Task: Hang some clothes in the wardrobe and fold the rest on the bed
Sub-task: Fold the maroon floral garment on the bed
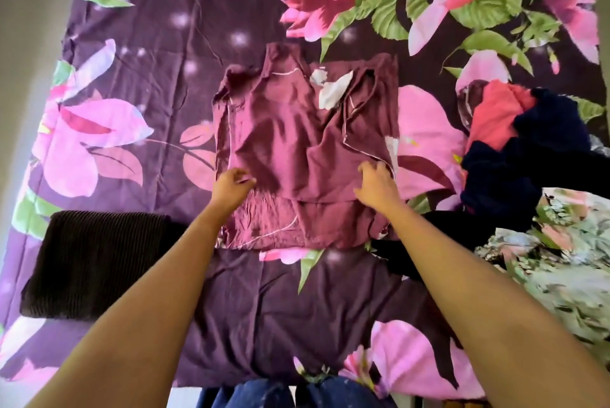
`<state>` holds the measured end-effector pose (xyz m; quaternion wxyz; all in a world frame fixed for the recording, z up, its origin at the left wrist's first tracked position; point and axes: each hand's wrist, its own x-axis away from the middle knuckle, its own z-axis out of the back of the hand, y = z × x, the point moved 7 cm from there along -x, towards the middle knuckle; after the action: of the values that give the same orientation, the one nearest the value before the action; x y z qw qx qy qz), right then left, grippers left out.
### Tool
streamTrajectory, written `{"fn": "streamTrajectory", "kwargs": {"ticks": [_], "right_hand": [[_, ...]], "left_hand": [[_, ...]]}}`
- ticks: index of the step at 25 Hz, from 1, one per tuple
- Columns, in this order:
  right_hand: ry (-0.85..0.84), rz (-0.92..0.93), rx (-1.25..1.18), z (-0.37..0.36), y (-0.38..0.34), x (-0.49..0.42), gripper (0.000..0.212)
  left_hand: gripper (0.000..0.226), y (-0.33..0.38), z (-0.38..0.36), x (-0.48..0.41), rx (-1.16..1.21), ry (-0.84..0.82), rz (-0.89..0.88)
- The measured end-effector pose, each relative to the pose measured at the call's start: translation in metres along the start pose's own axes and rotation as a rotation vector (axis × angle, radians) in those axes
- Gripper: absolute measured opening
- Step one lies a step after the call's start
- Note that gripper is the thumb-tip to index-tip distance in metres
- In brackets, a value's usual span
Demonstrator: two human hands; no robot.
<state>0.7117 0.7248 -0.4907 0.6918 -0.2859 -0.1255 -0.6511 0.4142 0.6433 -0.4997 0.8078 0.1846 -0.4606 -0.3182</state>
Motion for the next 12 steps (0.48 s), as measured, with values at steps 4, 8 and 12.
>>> {"fn": "streamTrajectory", "kwargs": {"ticks": [4,8,12], "right_hand": [[-0.081,-0.236,-0.193,-0.058,0.046,0.01,0.041],[-0.007,-0.372,-0.331,-0.08,0.065,0.024,0.047],[0.181,-0.448,-0.228,-0.09,0.077,0.046,0.056]], "left_hand": [[0.034,-0.054,-0.018,0.007,-0.077,0.029,0.158],[0.038,-0.085,-0.029,0.009,-0.065,0.099,0.246],[0.039,-0.12,-0.037,0.018,-0.092,0.118,0.326]]}}
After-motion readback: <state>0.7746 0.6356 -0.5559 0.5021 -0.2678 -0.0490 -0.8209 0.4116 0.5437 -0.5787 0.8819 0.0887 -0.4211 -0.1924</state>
